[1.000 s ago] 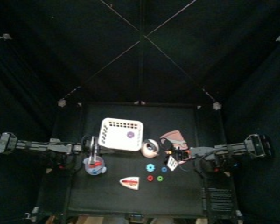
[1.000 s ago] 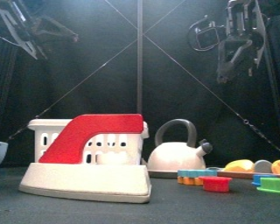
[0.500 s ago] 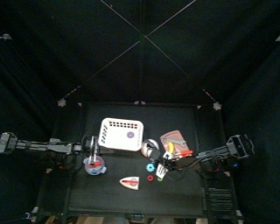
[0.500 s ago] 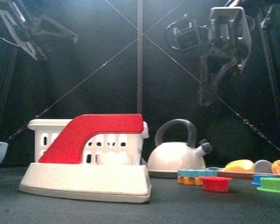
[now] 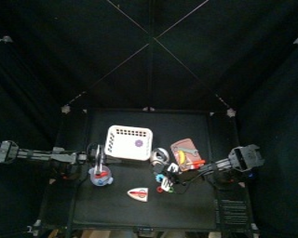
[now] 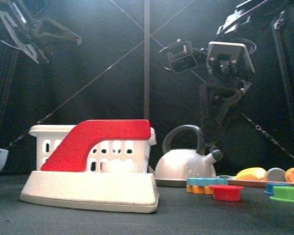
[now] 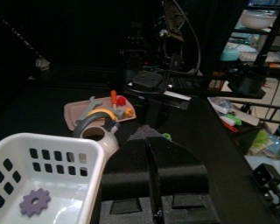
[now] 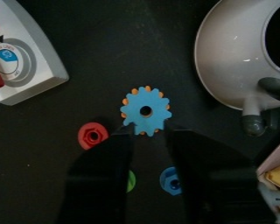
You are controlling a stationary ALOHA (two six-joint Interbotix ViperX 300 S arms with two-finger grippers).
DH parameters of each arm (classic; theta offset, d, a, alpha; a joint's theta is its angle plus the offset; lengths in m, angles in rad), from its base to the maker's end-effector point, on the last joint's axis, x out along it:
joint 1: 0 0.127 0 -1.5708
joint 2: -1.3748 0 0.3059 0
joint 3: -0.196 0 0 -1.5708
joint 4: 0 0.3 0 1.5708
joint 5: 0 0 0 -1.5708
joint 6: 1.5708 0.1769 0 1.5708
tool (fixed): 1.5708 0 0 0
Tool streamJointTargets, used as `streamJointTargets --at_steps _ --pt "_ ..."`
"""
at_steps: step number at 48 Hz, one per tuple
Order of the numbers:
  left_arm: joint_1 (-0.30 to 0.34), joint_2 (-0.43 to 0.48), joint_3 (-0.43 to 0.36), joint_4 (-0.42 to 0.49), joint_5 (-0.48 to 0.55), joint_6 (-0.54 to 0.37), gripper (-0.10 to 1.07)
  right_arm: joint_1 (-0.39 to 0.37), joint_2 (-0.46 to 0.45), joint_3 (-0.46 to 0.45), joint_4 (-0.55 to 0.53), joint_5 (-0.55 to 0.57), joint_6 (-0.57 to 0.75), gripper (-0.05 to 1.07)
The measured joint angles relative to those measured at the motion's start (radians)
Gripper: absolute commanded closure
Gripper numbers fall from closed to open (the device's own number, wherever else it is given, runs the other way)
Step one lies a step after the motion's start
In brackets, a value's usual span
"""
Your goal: Grab blue and orange gear
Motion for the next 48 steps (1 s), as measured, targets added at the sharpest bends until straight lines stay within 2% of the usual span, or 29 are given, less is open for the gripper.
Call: streamJointTargets --at_steps 48 --pt "0.002 0.000 0.003 -0.002 0.000 0.000 1.00 -0.009 0.172 -0.048 -0.058 -0.017 0.005 0.01"
